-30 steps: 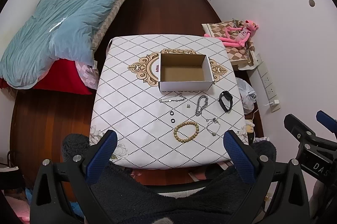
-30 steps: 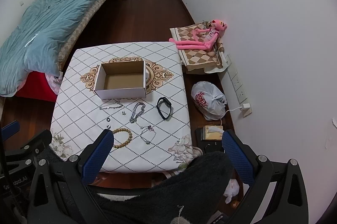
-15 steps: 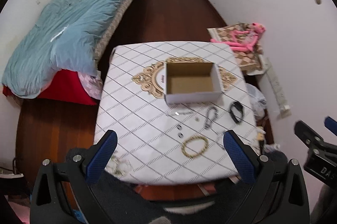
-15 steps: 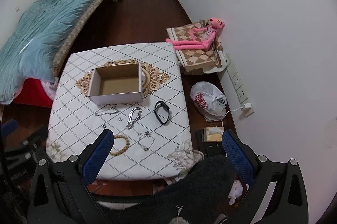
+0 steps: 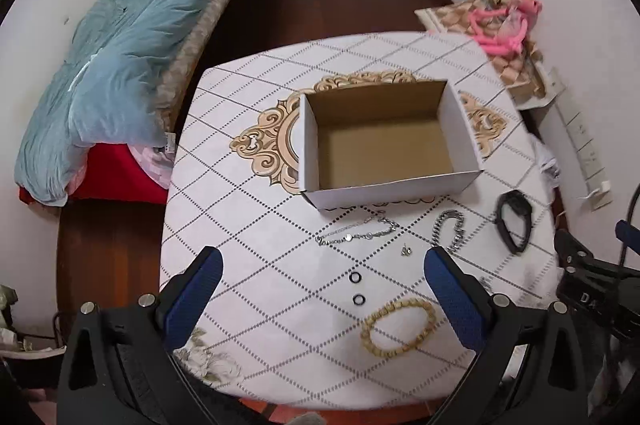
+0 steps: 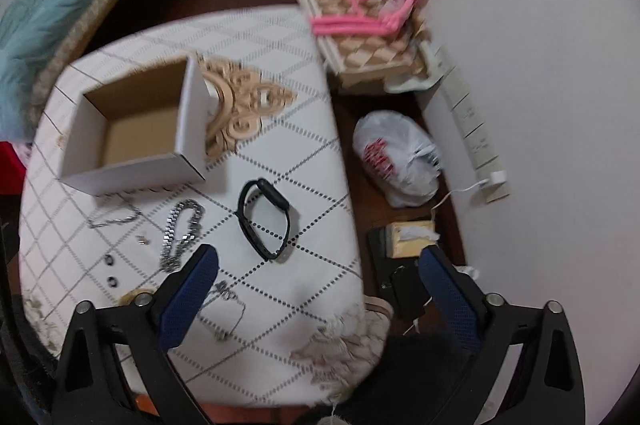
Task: Organize jewelry
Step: 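Reach to the black watch band and close the right gripper on it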
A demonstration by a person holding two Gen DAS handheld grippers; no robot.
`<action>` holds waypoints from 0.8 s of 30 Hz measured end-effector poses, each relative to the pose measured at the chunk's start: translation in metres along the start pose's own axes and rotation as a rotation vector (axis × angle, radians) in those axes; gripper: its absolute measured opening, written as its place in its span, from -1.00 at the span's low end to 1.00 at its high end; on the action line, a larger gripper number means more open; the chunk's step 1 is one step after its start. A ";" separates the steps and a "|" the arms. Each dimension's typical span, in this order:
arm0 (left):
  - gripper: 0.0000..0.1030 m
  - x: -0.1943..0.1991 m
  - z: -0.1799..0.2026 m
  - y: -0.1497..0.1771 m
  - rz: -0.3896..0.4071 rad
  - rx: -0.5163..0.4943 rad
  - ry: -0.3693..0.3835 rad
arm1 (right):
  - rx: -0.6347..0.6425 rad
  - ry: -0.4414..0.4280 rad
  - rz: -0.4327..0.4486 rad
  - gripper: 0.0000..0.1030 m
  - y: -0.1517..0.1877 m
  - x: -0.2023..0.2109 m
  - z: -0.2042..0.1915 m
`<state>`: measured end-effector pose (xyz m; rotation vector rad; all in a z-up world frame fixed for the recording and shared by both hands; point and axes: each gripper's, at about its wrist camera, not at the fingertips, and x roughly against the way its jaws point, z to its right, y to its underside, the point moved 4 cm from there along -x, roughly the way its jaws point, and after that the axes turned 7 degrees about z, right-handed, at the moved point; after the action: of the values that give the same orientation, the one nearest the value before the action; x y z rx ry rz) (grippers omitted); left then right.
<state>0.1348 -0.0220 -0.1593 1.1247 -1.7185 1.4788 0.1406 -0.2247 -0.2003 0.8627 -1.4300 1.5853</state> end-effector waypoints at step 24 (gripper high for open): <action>1.00 -0.090 0.044 0.011 -0.098 -0.062 0.007 | -0.020 -0.127 -0.053 -0.90 0.008 -0.099 -0.021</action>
<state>0.1698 -0.0460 -0.2505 1.1536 -1.6685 1.3597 0.1770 -0.2164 -0.2949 0.9968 -1.4963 1.4966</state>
